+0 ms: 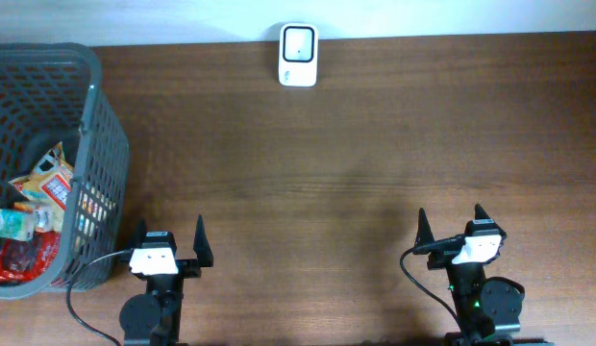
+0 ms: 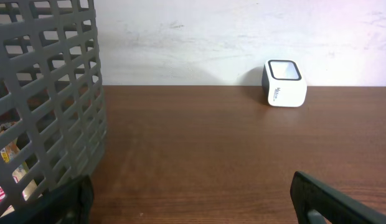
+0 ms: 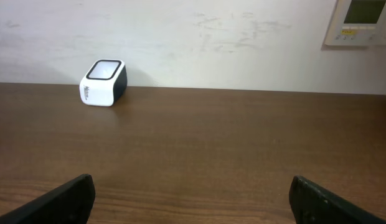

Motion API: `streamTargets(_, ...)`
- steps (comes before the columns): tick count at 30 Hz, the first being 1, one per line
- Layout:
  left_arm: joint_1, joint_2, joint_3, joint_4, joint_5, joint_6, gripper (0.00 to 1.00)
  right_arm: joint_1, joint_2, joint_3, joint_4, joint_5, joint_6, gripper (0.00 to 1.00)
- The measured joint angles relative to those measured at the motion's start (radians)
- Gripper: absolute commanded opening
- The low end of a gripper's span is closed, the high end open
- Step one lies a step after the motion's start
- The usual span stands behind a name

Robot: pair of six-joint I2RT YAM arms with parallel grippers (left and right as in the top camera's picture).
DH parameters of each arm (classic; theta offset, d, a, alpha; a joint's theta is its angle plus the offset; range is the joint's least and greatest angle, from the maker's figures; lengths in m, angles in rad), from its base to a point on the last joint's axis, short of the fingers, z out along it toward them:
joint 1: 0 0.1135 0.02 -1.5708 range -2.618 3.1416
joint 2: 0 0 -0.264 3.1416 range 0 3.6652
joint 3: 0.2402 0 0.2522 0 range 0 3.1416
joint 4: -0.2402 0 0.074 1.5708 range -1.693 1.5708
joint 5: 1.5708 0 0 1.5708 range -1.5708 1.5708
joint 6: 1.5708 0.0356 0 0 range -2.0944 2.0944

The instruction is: Scan the item barcode

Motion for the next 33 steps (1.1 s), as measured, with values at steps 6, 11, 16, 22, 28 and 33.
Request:
streamTargets(6, 0.0, 0.0, 0.0, 0.0, 0.0, 0.0, 0.99, 0.0, 0.0, 0.0, 0.0, 0.0, 0.0, 0.99)
streamTargets(11, 0.0, 0.0, 0.0, 0.0, 0.0, 0.0, 0.99, 0.0, 0.0, 0.0, 0.0, 0.0, 0.0, 0.98)
streamTargets(16, 0.0, 0.0, 0.0, 0.0, 0.0, 0.0, 0.99, 0.0, 0.0, 0.0, 0.0, 0.0, 0.0, 0.99)
streamTargets(22, 0.0, 0.0, 0.0, 0.0, 0.0, 0.0, 0.99, 0.0, 0.0, 0.0, 0.0, 0.0, 0.001, 0.99)
streamTargets(28, 0.0, 0.0, 0.0, 0.0, 0.0, 0.0, 0.99, 0.0, 0.0, 0.0, 0.0, 0.0, 0.001, 0.98)
streamTargets(33, 0.0, 0.0, 0.0, 0.002, 0.03, -0.01, 0.99, 0.0, 0.0, 0.0, 0.0, 0.0, 0.0, 0.99)
